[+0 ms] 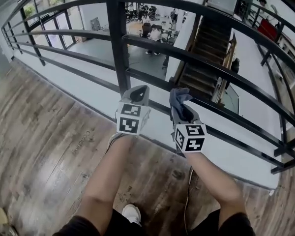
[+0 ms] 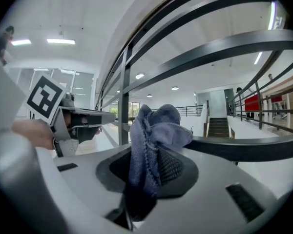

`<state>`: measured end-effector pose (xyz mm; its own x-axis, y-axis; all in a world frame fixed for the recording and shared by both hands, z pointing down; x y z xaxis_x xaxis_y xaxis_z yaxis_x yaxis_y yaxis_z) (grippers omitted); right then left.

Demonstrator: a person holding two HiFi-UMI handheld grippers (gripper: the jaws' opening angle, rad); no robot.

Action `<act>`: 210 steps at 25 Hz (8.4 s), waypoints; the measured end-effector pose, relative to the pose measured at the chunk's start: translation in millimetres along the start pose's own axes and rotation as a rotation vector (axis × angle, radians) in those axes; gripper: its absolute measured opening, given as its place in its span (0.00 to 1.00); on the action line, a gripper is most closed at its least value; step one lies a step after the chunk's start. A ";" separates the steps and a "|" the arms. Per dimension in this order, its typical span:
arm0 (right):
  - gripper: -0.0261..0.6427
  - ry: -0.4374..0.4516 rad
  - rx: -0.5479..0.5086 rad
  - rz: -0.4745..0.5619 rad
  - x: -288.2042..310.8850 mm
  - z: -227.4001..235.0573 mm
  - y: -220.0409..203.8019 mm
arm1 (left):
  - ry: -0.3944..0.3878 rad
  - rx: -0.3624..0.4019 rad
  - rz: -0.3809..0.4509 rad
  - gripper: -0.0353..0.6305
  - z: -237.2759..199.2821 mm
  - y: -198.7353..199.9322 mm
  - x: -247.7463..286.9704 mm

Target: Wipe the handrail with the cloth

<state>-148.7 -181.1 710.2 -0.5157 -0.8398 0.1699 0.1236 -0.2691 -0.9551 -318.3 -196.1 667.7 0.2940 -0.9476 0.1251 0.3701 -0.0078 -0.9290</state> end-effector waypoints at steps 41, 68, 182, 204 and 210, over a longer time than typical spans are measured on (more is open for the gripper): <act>0.19 -0.197 0.014 -0.312 194.5 -28.4 -115.8 | 0.068 -0.154 -0.229 0.05 -60.8 -137.7 11.9; 0.19 -0.364 -0.008 -0.241 -7.1 166.0 -101.1 | -0.200 -0.008 -0.190 0.05 116.3 -72.6 84.2; 0.18 -0.634 0.092 0.059 -483.3 178.7 330.9 | -0.599 -0.090 0.109 0.05 333.2 463.2 -51.5; 0.18 -0.534 -0.059 0.135 -537.8 8.7 557.7 | -0.414 -0.065 0.128 0.05 159.5 659.6 -195.5; 0.18 -0.515 -0.078 0.152 -540.3 -7.0 565.4 | -0.397 -0.065 0.146 0.05 158.1 671.3 -205.4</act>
<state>193.9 123.7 76.6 -0.0123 -0.9943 0.1063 0.0912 -0.1070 -0.9901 9.1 43.8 73.5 0.6607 -0.7435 0.1032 0.2465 0.0851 -0.9654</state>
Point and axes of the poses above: the fingertips, and each gripper's own axes: x forward along the fingers, z to its right, y out of its top, the point moved 6 cm from there along -x, backward along the fingers, and after that the axes turned 15 degrees about x, right-handed, at the moved point
